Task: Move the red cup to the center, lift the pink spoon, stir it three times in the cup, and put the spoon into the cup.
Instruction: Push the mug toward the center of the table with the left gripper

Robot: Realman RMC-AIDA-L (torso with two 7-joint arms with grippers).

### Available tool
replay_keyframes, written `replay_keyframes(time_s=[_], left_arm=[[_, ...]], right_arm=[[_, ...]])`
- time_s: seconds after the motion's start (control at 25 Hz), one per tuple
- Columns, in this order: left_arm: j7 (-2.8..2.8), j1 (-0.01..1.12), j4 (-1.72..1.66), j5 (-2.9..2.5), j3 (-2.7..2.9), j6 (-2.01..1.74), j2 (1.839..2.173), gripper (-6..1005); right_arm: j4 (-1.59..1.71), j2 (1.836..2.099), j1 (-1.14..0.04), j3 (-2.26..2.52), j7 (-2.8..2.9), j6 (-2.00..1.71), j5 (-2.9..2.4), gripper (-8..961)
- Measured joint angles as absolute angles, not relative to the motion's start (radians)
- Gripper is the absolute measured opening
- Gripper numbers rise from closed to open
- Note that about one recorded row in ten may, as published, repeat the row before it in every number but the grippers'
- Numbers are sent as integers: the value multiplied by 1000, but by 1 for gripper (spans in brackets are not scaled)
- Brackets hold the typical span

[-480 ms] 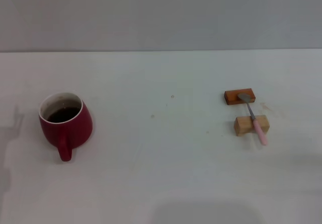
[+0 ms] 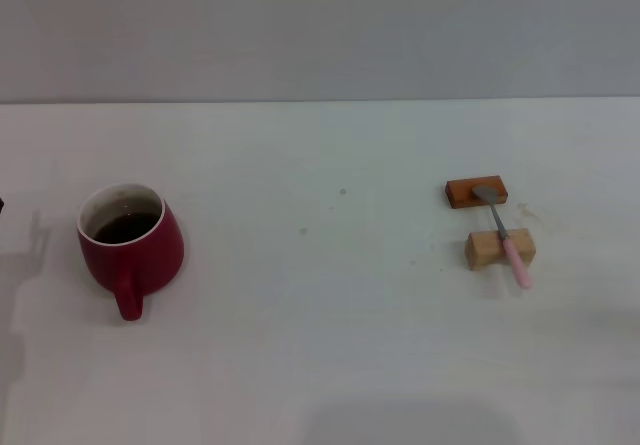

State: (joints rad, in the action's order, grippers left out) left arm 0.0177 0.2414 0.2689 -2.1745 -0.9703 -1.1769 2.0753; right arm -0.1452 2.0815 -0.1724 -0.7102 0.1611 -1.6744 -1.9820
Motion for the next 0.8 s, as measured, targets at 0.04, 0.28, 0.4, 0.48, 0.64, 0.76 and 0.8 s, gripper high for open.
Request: replay_keyframes(time_s=[0.04, 0.28, 0.4, 0.48, 0.64, 0.76, 0.8], left_arm=[[22, 243, 266, -2176, -968, -1172, 2075, 750], [41, 247, 262, -2176, -948, -1159, 2073, 724], [79, 252, 262, -2179, -944, -1151, 2074, 651], [125, 253, 268, -2179, -937, -1143, 2075, 602], [133, 255, 269, -2180, -929, -1140, 2074, 505], [133, 258, 266, -2181, -928, -1133, 2074, 380], [133, 258, 266, -2181, -928, -1133, 2074, 339]], right_arm=[[-145, 2082, -171, -710, 161, -1674, -1982, 795], [-146, 2083, -169, -710, 161, -1674, -1982, 796], [-148, 2084, -166, -709, 161, -1676, -1982, 796], [-155, 2084, -164, -709, 162, -1679, -1982, 796], [-164, 2083, -161, -709, 163, -1683, -1982, 796], [-171, 2083, -161, -709, 163, -1683, -1983, 795], [-172, 2083, -161, -709, 163, -1683, -1983, 795]])
